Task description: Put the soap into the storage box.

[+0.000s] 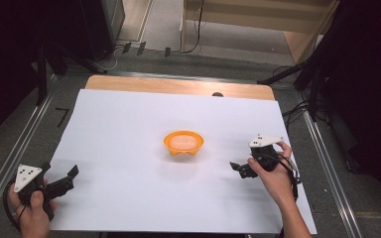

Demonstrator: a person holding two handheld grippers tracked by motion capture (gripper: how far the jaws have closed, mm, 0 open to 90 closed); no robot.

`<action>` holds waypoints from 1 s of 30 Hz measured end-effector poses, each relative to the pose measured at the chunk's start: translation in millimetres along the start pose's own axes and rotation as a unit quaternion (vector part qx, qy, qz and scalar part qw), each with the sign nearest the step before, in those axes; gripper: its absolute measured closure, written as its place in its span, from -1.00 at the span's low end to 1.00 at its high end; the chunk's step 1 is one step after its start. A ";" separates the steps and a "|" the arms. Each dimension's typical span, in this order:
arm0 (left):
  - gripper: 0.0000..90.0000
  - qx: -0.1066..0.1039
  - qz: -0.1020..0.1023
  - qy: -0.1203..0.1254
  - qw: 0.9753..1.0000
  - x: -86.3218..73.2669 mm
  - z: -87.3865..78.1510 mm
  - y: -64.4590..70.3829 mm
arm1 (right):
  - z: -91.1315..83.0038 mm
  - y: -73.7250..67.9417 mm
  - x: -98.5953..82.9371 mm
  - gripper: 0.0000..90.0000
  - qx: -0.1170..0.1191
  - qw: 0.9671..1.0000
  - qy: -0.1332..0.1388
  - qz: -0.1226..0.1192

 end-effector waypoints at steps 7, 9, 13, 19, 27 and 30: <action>-0.84 0.001 -0.001 0.000 1.000 0.0 -0.2 -0.1 | -7.1 7.1 -20.4 -1.00 -0.010 1.000 0.016 0.015; -0.84 0.001 -0.001 0.000 1.000 0.0 -0.2 0.0 | -8.3 7.1 -22.9 -1.00 -0.008 1.000 0.017 0.020; -0.84 0.002 -0.001 0.000 1.000 0.0 -0.4 -0.2 | -13.3 11.5 -38.6 -1.00 -0.011 0.999 0.033 0.038; -0.84 0.002 -0.003 0.000 1.000 -0.1 -0.6 -0.7 | -23.0 18.6 -56.7 -1.00 -0.007 0.997 0.052 0.065; -0.84 0.002 -0.003 0.001 1.000 -0.1 -0.7 -0.9 | -39.2 27.7 -77.7 -1.00 -0.021 0.993 0.072 0.088; -0.84 0.002 -0.003 0.001 1.000 -0.1 -0.7 -0.9 | -42.1 29.8 -81.7 -1.00 -0.022 0.993 0.075 0.090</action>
Point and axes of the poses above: each handheld gripper's, and its own axes: z roughly forward along the jaws, x roughly out of its top, y roughly to its right, the point moved 7 cm from there along z, roughly forward along the jaws, and after that the axes turned 8 degrees about z, right-handed, at the moved point
